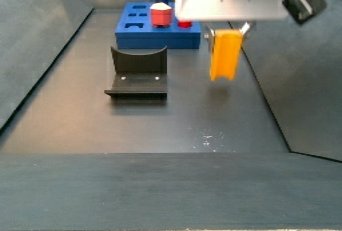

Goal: Pick up the arch object. Move up. Place the arch object on the fixture. Regrasp the arch object. Rotate the arch object. Move to above the board. Insert the arch object.
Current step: Move to above the board.

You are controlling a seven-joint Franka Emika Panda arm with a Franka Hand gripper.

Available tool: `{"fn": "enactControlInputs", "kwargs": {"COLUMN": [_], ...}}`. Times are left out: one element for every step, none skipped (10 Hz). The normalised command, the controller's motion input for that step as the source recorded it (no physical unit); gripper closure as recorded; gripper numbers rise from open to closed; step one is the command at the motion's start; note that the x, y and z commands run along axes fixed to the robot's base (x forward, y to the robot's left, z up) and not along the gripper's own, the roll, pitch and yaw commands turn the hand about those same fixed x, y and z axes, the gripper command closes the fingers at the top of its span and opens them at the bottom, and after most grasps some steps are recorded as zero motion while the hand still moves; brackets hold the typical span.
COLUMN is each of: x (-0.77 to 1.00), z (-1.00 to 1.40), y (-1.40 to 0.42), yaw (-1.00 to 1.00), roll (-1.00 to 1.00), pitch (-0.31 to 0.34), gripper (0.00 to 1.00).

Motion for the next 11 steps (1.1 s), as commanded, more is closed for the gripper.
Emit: {"fn": "enactControlInputs", "kwargs": {"x": [0.2,0.19,0.18,0.18,0.17,0.16,0.15,0.14,0.13,0.12,0.1], "z": [1.0,1.0,1.0,1.0,1.0,1.0,1.0,1.0,1.0,1.0,1.0], "y": [0.0,0.0,0.0,0.0,0.0,-0.01,-0.01,-0.01,-0.02,-0.02,-0.02], "yaw": [0.07,0.06,0.05,0.05,0.04,0.04,0.04,0.04,0.04,0.04,0.04], "roll": [0.05,0.04,0.02,0.01,0.0,-0.02,-0.03,-0.03,-0.04,-0.05,-0.05], "pitch": [0.164,0.137,0.111,0.103,0.099,0.091,0.085,0.082,0.079,0.076,0.078], "gripper": [1.0,1.0,1.0,1.0,1.0,1.0,1.0,1.0,1.0,1.0,1.0]}}
